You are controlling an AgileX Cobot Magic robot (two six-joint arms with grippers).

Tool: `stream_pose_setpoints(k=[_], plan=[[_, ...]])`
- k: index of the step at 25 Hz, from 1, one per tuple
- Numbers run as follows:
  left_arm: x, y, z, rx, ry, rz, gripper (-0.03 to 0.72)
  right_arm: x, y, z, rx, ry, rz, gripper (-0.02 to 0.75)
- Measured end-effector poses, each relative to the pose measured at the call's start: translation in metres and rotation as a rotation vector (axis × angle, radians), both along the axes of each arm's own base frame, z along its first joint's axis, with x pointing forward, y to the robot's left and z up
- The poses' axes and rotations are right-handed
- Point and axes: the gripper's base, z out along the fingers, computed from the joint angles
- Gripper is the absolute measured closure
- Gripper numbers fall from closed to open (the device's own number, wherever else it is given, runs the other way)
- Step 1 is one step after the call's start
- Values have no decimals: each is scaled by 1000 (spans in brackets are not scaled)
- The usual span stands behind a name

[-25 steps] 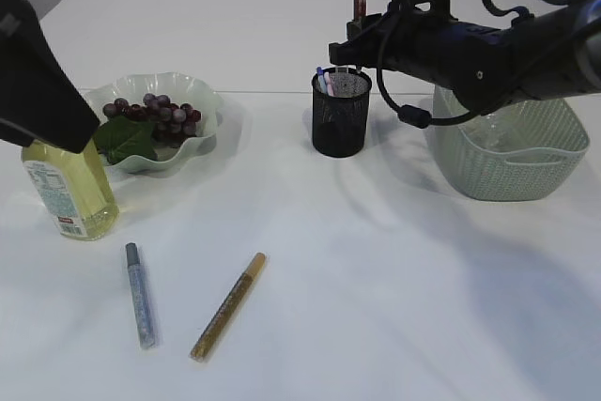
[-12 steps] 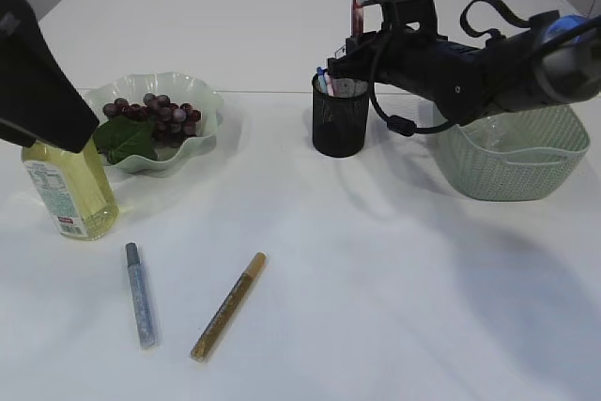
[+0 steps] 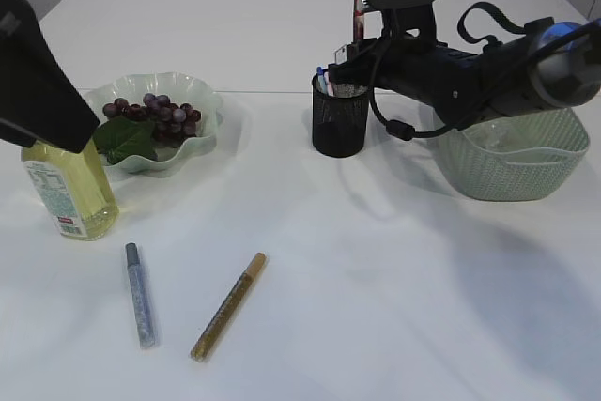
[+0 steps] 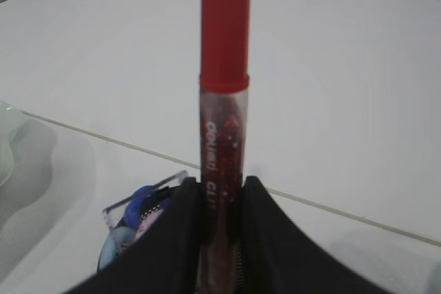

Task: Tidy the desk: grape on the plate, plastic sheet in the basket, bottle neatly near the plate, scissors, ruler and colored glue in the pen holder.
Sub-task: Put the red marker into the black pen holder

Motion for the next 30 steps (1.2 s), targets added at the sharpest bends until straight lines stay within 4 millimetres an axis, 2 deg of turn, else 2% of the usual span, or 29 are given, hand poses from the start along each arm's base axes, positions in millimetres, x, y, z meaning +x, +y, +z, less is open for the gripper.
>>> stream_pose_setpoints(k=[8,10,16,21,24,30], plan=[[0,0,0,-2,1,0,326,0,0,-1,1,2,-1,567],[0,0,0,-6,4,-1,326,0,0,-1,1,2,-1,546],[-1,-1,0,-16,11,-3,327,2,1,2,-4,21,0,417],[-1,-1,0,-17,11,-3,327,7,2,8,-19,97,-1,400],[-1,-1,0,-17,11,-3,327,5,2,24,-43,203,2,398],[-1,-2,0,-22,18,10,327,-20,-1,86,-32,440,12,397]])
